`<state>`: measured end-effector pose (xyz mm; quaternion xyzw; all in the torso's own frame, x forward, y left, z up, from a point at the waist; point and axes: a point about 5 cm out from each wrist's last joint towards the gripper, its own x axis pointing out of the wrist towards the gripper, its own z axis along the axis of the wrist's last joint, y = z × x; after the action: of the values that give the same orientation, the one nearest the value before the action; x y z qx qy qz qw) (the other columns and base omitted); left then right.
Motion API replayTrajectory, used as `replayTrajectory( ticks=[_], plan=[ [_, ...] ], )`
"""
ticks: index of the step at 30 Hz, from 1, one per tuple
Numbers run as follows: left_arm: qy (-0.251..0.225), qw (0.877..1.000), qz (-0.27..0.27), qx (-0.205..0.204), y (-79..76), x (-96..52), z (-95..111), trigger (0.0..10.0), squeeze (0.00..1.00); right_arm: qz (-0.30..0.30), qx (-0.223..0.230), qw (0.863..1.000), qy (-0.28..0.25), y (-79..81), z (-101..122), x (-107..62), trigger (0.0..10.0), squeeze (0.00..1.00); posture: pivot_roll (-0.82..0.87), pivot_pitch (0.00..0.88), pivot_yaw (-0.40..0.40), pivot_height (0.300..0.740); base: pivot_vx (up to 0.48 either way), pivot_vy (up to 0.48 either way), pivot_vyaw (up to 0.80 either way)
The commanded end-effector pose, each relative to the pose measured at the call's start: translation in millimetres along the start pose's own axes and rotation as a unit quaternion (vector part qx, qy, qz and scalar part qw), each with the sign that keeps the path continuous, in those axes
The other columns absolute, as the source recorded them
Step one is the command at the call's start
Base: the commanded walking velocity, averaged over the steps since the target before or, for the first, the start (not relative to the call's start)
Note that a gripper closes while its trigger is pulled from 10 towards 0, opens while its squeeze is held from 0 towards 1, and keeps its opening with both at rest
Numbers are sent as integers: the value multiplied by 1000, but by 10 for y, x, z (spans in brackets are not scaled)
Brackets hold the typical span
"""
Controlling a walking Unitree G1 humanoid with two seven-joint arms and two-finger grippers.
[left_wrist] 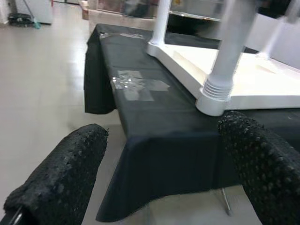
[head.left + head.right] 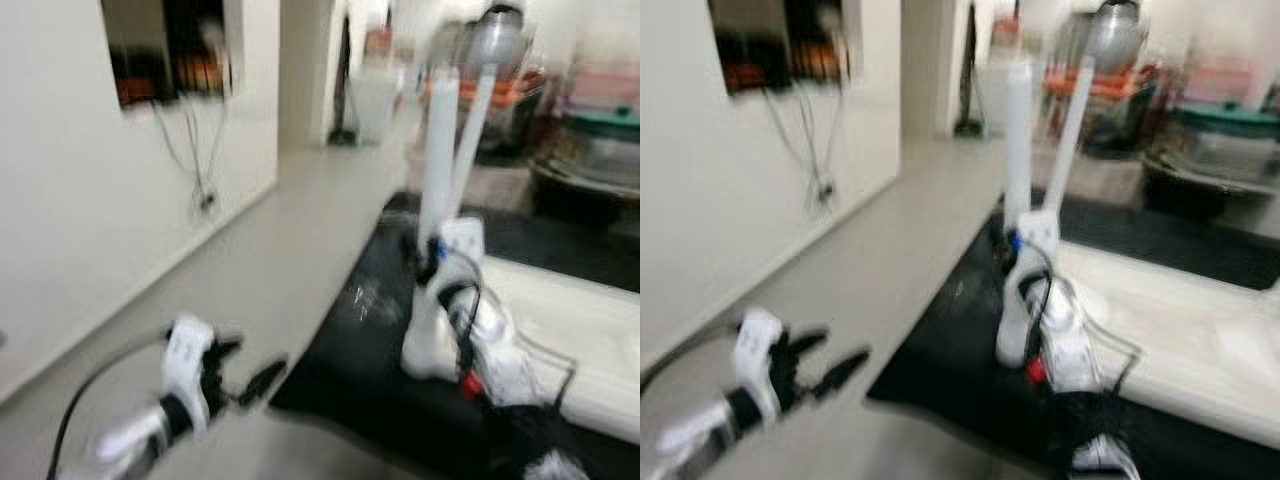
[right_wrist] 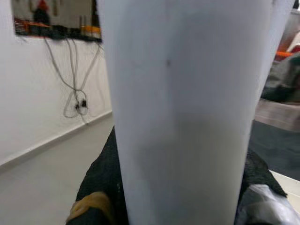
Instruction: Building children table
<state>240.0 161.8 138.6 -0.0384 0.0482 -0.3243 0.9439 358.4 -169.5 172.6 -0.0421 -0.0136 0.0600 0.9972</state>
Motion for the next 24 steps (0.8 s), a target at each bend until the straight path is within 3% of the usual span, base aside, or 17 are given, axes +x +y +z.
replayTrajectory(
  ticks=[1, 7, 8, 9, 10, 11, 13, 14, 15, 17, 18, 19, 20, 22, 24],
  plan=[
    [-2, 1000, -7, 0, -26, 38, 10, 10000, 0, 26, 30, 987, 155, 82, -640, -140, 0, 0, 83, 0, -82, 740, 0, 0, 0],
    [-1, 1000, -7, -2, -23, 46, 6, 10000, 0, 87, 41, 984, 148, 129, -544, -50, 0, 0, 83, 0, -82, 740, 0, 0, 0],
    [-1, 1000, -7, -3, -22, 47, 5, 10000, 0, 134, 71, 978, 145, 160, -500, -20, 0, 0, 84, 0, -80, 740, 0, 0, 0],
    [-1, 1000, -7, -3, -22, 47, 5, 10000, 0, 134, 71, 978, 145, 160, -500, -20, 0, 0, 84, 0, -80, 740, 0, 0, 0],
    [-1, 1000, -7, -5, -23, 48, 4, 10000, 0, 187, 98, 969, 132, 201, -432, -6, 0, 0, 87, 0, -80, 740, 0, 0, 0],
    [-1, 1000, -7, -5, -23, 48, 4, 10000, 0, 187, 98, 969, 132, 201, -432, -6, 0, 0, 87, 0, -80, 740, 0, 0, 0],
    [-1, 1000, -8, -7, -25, 47, -1, 10000, 0, 331, 112, 934, 73, 274, -215, -50, 0, 0, 90, 0, -79, 740, 0, 0, 0],
    [-1, 1000, -8, -7, -25, 47, -1, 10000, 0, 331, 112, 934, 73, 274, -215, -50, 0, 0, 90, 0, -79, 740, 0, 0, 0],
    [-1, 1000, -8, -7, -25, 47, -2, 10000, 0, 365, 107, 923, 58, 282, -158, -73, 0, 0, 90, 0, -79, 740, 0, 0, 0],
    [0, 1000, -8, -10, -23, 47, -2, 10000, 0, 458, 113, 881, 23, 298, -1, -160, 0, 0, 95, 0, -82, 740, 0, 0, 0],
    [0, 1000, -8, -10, -23, 47, -2, 10000, 0, 458, 113, 881, 23, 298, -1, -160, 0, 0, 95, 0, -82, 740, 0, 0, 0],
    [0, 1000, -8, -11, -22, 46, -1, 10000, 0, 492, 124, 862, 6, 306, 72, -199, 0, 0, 95, 0, -82, 740, 0, 0, 0],
    [0, 1000, -8, -11, -22, 46, -1, 10000, 0, 492, 124, 862, 6, 306, 72, -199, 0, 0, 95, 0, -82, 740, 0, 0, 0],
    [1, 1000, -7, -13, -18, 40, -2, 10000, 0, 533, 144, 834, -17, 328, 169, -242, 0, 0, 100, 0, -85, 740, 0, 0, 0],
    [1, 1000, -6, -14, -17, 38, -3, 10000, 0, 541, 147, 828, -21, 340, 183, -247, 0, 0, 100, 0, -85, 740, 0, 0, 0]
  ],
)
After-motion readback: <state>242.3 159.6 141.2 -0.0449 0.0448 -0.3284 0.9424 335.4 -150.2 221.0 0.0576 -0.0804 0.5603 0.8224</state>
